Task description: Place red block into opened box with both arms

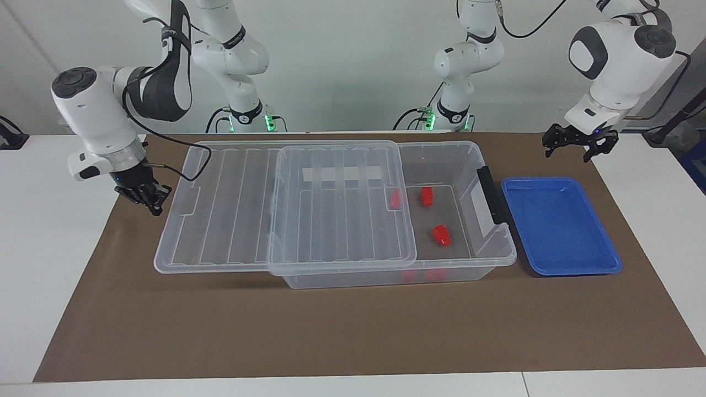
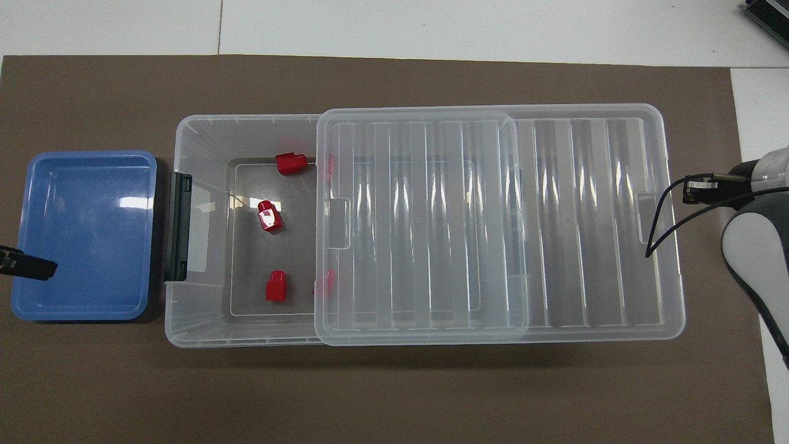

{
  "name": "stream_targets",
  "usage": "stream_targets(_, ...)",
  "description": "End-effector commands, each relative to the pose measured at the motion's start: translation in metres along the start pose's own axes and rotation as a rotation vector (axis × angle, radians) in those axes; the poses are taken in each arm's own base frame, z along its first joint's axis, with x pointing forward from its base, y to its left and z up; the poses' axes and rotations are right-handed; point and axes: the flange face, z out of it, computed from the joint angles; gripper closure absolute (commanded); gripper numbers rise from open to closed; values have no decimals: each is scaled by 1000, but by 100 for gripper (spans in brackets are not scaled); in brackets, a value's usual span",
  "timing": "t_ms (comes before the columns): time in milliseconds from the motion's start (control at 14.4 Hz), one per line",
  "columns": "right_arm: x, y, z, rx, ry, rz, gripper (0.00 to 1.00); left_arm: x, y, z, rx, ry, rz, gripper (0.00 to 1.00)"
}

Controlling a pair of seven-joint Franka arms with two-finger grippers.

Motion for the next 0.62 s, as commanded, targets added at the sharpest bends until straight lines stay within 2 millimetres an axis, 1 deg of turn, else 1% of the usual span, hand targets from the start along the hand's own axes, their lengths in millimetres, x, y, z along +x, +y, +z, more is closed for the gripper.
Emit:
stream_targets(0,-4,-16,-3,5,-7,-51,100,-3,13,-3,-8,8,-77,0)
stream_targets(69,-5,-26,-3,8,-7,-66,100,-2,16,-7,-10,3,-81,0)
stream_targets(208,-8,-40,-3,10,-16,-84,100,2,24,-17,-28,13,-110,0)
stream_targets(347,-11,-45,-3,10,-28,-92,100,5,27,-27,-38,23,-152,0)
stream_targets(486,-15,-70,-3,15,-36,-128,100,6,28,-27,-36,25,-156,0)
stream_targets(555,-17,-76,-3,17,-36,-124,100,9,34,-28,-38,33,-166,0)
